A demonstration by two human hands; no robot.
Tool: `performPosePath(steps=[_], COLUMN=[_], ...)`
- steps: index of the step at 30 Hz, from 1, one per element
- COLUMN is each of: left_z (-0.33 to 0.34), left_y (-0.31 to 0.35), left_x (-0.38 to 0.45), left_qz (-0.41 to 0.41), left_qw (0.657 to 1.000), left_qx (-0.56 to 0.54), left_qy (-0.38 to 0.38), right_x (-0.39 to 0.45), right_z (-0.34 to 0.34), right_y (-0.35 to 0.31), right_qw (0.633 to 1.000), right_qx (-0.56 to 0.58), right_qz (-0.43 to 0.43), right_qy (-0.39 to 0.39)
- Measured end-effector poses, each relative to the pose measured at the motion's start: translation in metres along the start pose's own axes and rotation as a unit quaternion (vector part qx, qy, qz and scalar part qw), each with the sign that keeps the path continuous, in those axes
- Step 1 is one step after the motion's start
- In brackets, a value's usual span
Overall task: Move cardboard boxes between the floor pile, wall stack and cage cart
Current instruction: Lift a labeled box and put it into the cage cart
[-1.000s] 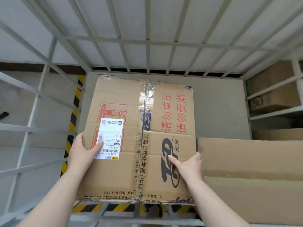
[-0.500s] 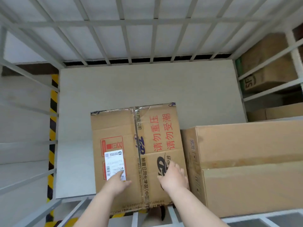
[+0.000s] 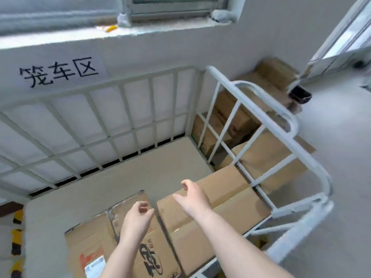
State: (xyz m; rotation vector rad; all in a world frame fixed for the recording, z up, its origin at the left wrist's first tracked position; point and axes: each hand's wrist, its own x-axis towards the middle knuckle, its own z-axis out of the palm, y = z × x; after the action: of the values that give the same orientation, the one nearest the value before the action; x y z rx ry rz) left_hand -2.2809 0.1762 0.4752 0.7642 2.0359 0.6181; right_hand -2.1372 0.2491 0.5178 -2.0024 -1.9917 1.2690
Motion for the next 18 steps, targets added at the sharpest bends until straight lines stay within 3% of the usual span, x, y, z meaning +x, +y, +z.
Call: performPosePath(steps=[5, 11, 18], left_z=[0.068, 0.187, 0.314], left_y=[0.128, 0.25, 0.322], left_x=[-0.067, -0.158, -0.223], left_qz=[0.124, 0.231, 0.283], left_qw=[0.992, 0.972, 0.948], left_qx=[0.001, -0.007, 0.032], left_qy=[-0.023, -0.045, -0.143], right_x=[-0.058, -0.115, -0.132], right_z=[-0.143, -0.285, -0.374], right_y=[0.054, 0.181, 0.309], right_qw=[0.988, 0.957, 0.941], right_qx=[0.092, 0.156, 0.168], right_qz=[-0.044, -0.028, 0.055], right_qy=[0.119, 0.245, 0.288])
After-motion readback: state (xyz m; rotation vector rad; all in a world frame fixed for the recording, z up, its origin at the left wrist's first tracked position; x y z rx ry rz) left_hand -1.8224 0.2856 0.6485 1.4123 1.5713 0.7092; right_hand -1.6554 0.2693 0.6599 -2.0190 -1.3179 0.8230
